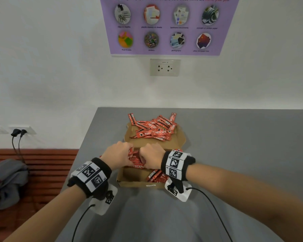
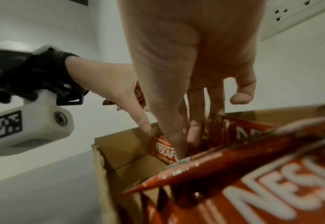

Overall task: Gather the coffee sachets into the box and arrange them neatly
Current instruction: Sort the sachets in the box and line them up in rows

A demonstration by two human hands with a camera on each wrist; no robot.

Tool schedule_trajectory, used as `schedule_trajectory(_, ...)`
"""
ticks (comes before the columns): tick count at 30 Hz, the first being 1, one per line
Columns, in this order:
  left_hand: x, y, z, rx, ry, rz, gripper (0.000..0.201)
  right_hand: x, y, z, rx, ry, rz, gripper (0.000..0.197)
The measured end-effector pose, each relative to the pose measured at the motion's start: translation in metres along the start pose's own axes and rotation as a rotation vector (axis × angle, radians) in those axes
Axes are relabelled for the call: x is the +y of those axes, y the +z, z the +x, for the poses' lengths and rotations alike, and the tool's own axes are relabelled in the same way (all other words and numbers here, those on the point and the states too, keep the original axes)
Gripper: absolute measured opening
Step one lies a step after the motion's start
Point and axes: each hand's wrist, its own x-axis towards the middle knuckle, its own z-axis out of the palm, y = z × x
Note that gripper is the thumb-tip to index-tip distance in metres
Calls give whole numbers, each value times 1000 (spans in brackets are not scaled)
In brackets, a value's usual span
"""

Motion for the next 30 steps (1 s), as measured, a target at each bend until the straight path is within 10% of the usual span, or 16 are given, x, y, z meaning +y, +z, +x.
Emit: schedule_trajectory(30,0,32,7,-19,21,172,50,-1,5,5,-94,6,-154,39)
